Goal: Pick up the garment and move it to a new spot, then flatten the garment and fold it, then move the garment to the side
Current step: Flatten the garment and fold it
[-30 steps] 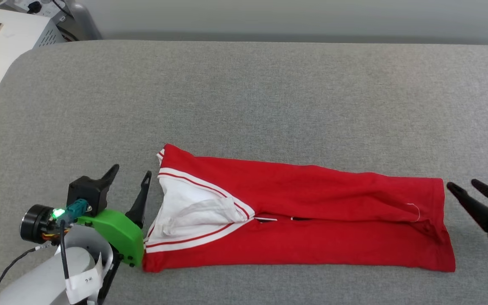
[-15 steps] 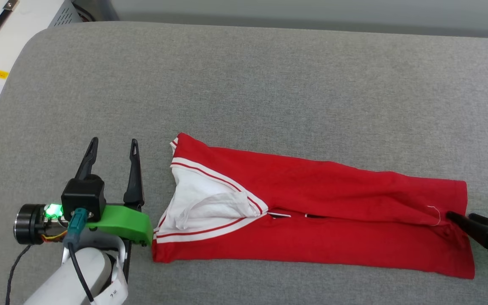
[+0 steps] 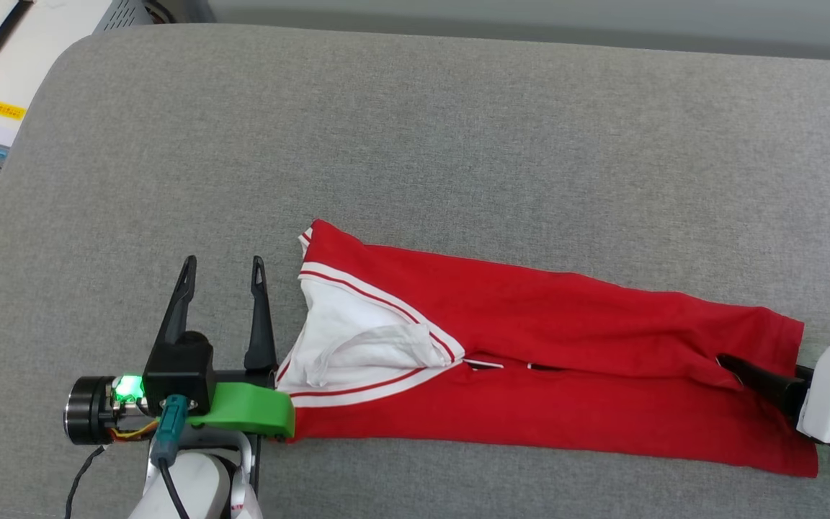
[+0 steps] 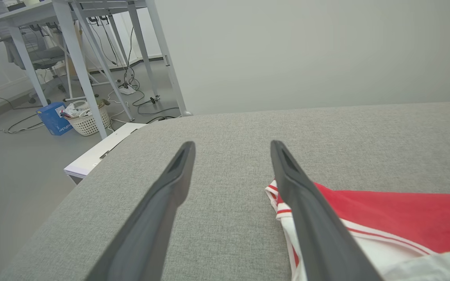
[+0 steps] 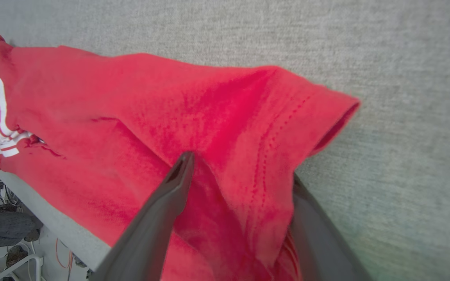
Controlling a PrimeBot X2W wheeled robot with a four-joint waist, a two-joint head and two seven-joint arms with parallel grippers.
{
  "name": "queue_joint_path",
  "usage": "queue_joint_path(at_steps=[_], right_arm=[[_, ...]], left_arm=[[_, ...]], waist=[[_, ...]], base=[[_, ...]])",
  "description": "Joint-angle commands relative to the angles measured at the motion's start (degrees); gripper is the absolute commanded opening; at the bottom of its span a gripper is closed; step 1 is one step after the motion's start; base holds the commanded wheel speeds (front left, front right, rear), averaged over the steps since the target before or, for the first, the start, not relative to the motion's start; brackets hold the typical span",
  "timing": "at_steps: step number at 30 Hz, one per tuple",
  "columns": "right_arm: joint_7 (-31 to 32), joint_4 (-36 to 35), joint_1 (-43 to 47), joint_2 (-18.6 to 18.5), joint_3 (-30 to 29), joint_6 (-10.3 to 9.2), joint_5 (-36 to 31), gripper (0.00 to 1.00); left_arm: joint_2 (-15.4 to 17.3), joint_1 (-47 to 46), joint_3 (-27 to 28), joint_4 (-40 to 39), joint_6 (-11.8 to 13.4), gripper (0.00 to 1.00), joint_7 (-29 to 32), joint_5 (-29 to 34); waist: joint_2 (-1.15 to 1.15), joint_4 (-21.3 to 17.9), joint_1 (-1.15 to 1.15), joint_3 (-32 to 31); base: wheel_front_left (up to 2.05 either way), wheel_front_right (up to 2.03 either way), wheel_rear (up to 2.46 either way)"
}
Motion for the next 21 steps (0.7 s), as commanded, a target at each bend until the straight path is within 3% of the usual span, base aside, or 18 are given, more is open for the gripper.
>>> queue_joint_path(at_steps=[1, 2, 11, 21], right_arm=[[1.0, 0.9, 0.9, 2.3, 2.6, 0.00, -0.5, 0.28], [0.4, 1.2, 0.8, 2.2, 2.7, 0.00, -0.6, 0.00], [-2.4, 3.8, 0.9, -2.8, 0.3, 0.00, 1.5, 0.00], [-4.0, 7.7, 2.9, -8.8, -3.4, 0.00, 1.8, 0.00]], left_arm=[[-1.1, 1.2, 1.2, 0.3, -0.8, 1.00, -0.3, 1.3], [-2.0, 1.6, 2.0, 0.6, -1.5, 1.00, -0.3, 2.1], [-6.2, 4.5, 7.7, 1.7, -7.4, 1.00, -0.3, 7.9], [-8.3, 6.9, 10.5, 2.5, -11.4, 1.00, -0.3, 10.7]], waist=[[0.00, -0.1, 0.00, -0.1], [0.00, -0.2, 0.00, -0.3], [0.00, -0.8, 0.00, -3.2], [0.00, -0.9, 0.00, -5.7]], base=[[0.00, 0.00, 0.00], [0.00, 0.00, 0.00], [0.00, 0.00, 0.00], [0.00, 0.00, 0.00]])
